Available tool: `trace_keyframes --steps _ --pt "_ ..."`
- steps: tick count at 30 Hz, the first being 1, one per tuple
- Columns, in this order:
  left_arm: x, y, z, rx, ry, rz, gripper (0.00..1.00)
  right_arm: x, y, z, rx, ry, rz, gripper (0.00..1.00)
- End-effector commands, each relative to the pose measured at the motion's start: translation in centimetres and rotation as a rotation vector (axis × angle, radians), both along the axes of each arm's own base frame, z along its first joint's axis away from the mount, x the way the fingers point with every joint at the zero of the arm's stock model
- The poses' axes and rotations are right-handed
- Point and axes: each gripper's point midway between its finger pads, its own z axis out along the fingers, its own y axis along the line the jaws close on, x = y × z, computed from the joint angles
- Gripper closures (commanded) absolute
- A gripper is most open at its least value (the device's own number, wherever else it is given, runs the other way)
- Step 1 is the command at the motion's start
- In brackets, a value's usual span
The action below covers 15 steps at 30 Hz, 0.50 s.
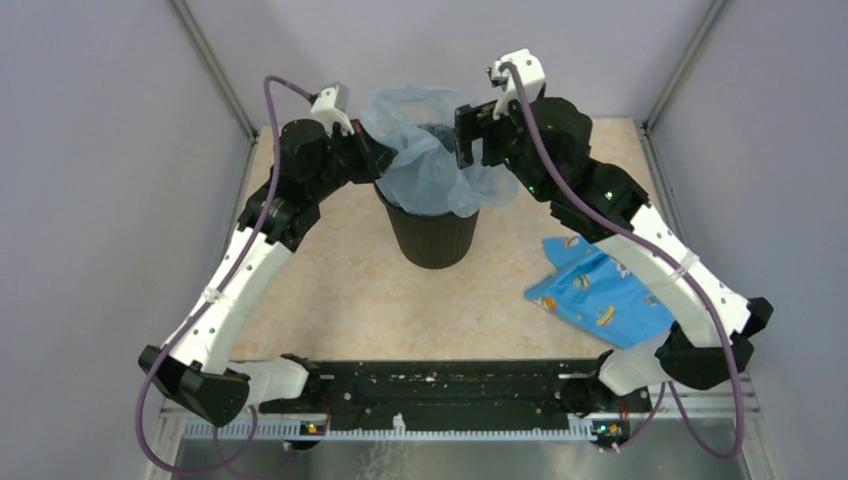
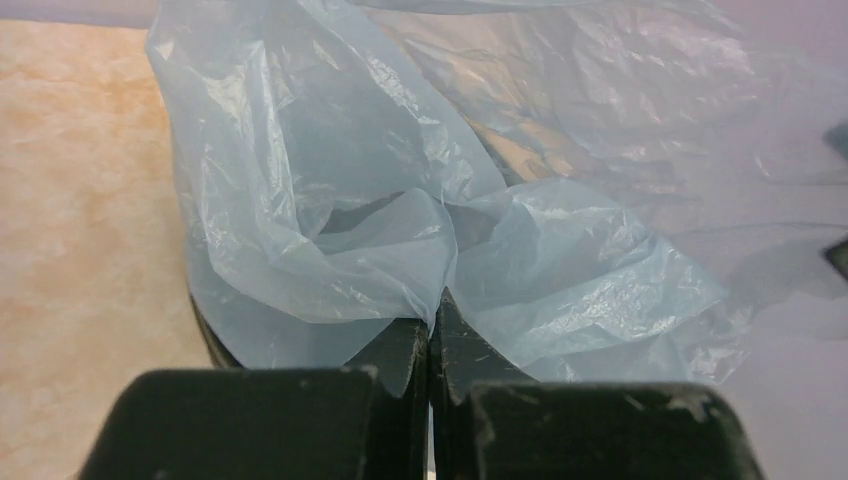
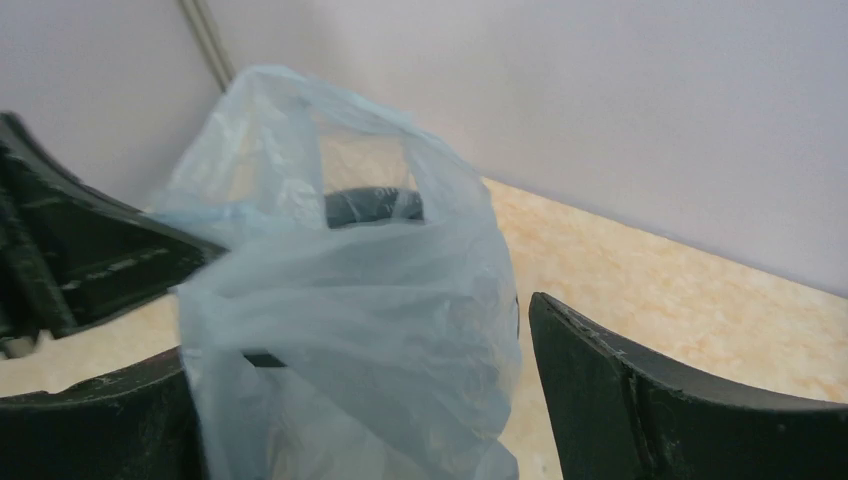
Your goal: Put the trash bags into the trash bin
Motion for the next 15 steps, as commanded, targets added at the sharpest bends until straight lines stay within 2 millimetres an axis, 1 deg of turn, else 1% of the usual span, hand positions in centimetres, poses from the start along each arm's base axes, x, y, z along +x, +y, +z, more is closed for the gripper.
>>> trace_keyframes --steps 1,3,5,8,11,13,15 --pt "-0.7 2.1 1.3 0.060 -0.051 0.071 1.00 1.5 -1.1 -1.2 -0.120 -0.005 -0.109 0.10" --pt "-1.0 2.6 1.1 0.073 -0.050 0.085 1.00 2.2 -2.0 -2.3 -0.165 0.014 -0.171 0.05" --pt "-1.2 3.2 1.0 0.088 -0.054 0.106 1.00 2.3 -2.5 -2.9 -0.168 0.028 -0.192 0.01" --pt "-1.4 3.6 0.8 0.107 -0.056 0.117 1.00 1.9 -2.1 -3.6 -0.111 0.059 -0.152 0.01" --pt "-1.5 3.8 0.8 0.114 -0.058 0.123 1.00 2.0 -1.3 -4.8 -0.058 0.118 -0.101 0.02" --pt "-1.6 3.9 0.9 0.114 -0.064 0.124 1.00 2.4 -0.9 -5.9 -0.012 0.171 -0.076 0.08" --pt "-1.5 3.9 1.0 0.116 -0.064 0.123 1.00 2.7 -0.4 -6.7 0.042 0.221 -0.041 0.24"
